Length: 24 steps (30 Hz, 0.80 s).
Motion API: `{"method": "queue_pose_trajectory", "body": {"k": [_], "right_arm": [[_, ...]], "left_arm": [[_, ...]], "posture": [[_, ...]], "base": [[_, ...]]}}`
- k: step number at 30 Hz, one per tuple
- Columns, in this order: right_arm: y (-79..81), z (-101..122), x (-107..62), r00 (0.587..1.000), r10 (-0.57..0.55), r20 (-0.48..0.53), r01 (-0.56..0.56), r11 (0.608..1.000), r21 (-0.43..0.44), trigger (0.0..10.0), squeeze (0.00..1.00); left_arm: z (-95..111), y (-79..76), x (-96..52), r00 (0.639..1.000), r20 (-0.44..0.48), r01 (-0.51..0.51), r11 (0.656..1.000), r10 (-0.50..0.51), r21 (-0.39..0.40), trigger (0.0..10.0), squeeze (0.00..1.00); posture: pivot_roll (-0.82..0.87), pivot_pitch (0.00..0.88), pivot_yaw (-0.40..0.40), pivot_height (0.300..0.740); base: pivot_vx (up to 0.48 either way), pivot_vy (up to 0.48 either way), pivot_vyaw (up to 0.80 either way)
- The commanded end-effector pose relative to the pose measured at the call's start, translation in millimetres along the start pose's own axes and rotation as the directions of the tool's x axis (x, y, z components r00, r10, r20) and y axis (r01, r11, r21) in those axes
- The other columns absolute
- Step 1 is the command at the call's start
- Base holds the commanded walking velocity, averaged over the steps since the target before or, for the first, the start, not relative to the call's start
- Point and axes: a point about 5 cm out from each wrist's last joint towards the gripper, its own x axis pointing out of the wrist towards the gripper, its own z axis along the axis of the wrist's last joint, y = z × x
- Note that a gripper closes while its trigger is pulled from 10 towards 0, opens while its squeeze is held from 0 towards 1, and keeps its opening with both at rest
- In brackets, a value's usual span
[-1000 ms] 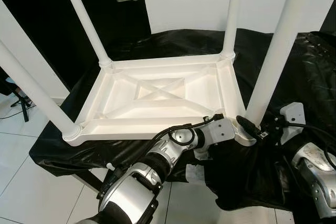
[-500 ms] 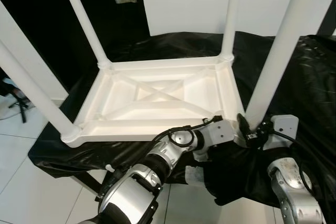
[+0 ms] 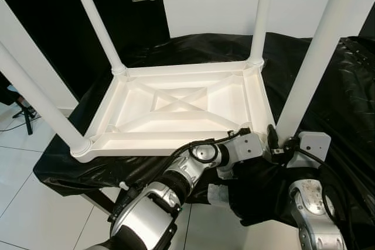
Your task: Building children table
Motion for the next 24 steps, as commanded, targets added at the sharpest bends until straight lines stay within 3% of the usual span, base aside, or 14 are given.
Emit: {"method": "queue_pose_trajectory", "body": {"k": [1, 2, 4, 5, 7, 8, 13, 15, 18, 21, 22, 23, 24], "right_arm": [[-4.4, -4.4, -1.6, 1.0, -0.007, -0.017, 0.007, 1.0, -0.005, 10.0, 1.0], [-3.0, -4.5, 4.2, 0.991, 0.132, -0.018, -0.132, 0.991, 0.007, 10.0, 1.0], [-3.4, -4.5, 6.4, 0.983, 0.183, -0.02, -0.183, 0.983, 0.009, 10.0, 1.0], [-6.2, -3.9, 8.7, 0.975, 0.223, -0.019, -0.224, 0.975, -0.004, 10.0, 0.76], [-7.9, -3.4, 10.0, 0.97, 0.243, -0.017, -0.244, 0.97, -0.016, 10.0, 0.76], [-13.4, -0.2, 13.7, 0.964, 0.266, -0.008, -0.266, 0.964, -0.026, 10.0, 0.0], [-25.9, 4.9, 23.6, 0.919, 0.391, -0.039, -0.393, 0.918, -0.051, 10.0, 0.0], [-26.3, 3.4, 23.5, 0.884, 0.462, -0.073, -0.466, 0.884, -0.046, 10.0, 0.0], [-25.6, 2.2, 22.4, 0.863, 0.497, -0.09, -0.501, 0.864, -0.036, 10.0, 0.0], [-23.2, -2.6, 16.4, 0.779, 0.609, -0.152, -0.617, 0.787, -0.01, 10.0, 0.0], [-23.6, -3.7, 15.7, 0.762, 0.626, -0.165, -0.636, 0.772, -0.005, 9.7, 0.0], [-24.1, -4.4, 15.6, 0.753, 0.635, -0.173, -0.645, 0.764, -0.005, 5.6, 0.0], [-24.1, -4.4, 15.6, 0.753, 0.635, -0.173, -0.645, 0.764, -0.005, 5.6, 0.0]], "left_arm": [[-37.9, -35.3, 4.4, 0.983, -0.182, -0.003, 0.995, -0.015, -0.1, 10.0, 0.0], [-36.9, -34.5, 4.7, 0.984, -0.18, -0.003, 0.995, -0.014, -0.098, 10.0, 0.0], [-36.7, -34.4, 4.7, 0.984, -0.18, -0.003, 0.995, -0.014, -0.097, 10.0, 0.0], [-36.6, -34.6, 4.8, 0.984, -0.179, -0.002, 0.995, -0.016, -0.097, 10.0, 0.0], [-36.5, -34.8, 4.9, 0.984, -0.179, -0.001, 0.995, -0.017, -0.096, 10.0, 0.0], [-36.4, -34.9, 5.0, 0.984, -0.179, 0.0, 0.995, -0.017, -0.096, 10.0, 0.0], [-35.7, -34.3, 5.4, 0.984, -0.178, -0.004, 0.995, -0.013, -0.099, 10.0, 0.0], [-35.7, -34.0, 5.3, 0.984, -0.177, -0.007, 0.995, -0.011, -0.1, 10.0, 0.0], [-35.8, -33.6, 5.2, 0.984, -0.178, -0.009, 0.995, -0.009, -0.1, 10.0, 0.0], [-36.0, -32.2, 4.7, 0.984, -0.179, -0.015, 0.995, -0.004, -0.1, 10.0, 0.0], [-36.0, -32.0, 4.6, 0.984, -0.179, -0.015, 0.995, -0.003, -0.1, 10.0, 0.0], [-35.9, -31.9, 4.6, 0.984, -0.178, -0.015, 0.995, -0.003, -0.099, 10.0, 0.0], [-35.9, -31.9, 4.6, 0.984, -0.178, -0.015, 0.995, -0.003, -0.099, 10.0, 0.0]], "posture": [[0.01, 0.0, 0.098, 0.74], [0.0, 0.0, 0.099, 0.74], [0.0, 0.0, 0.099, 0.74], [0.0, 0.0, 0.1, 0.74], [0.0, 0.0, 0.099, 0.74], [0.0, 0.0, 0.097, 0.74], [0.0, 0.0, 0.091, 0.74], [0.0, 0.0, 0.09, 0.74], [0.0, 0.0, 0.09, 0.74], [0.0, 0.0, 0.09, 0.74], [0.0, 0.0, 0.09, 0.74], [0.0, 0.0, 0.091, 0.74], [0.0, 0.0, 0.091, 0.74]], "base": [[0.0, 0.0, 0.0], [0.0, 0.0, 0.0], [0.0, 0.0, 0.0], [0.0, 0.0, 0.0], [0.0, 0.0, 0.0], [0.0, 0.0, 0.0], [0.0, 0.0, 0.0], [0.0, 0.0, 0.0], [0.0, 0.0, 0.0], [0.0, 0.0, 0.0], [0.0, 0.0, 0.0], [0.0, 0.0, 0.0], [0.0, 0.0, 0.0]]}}
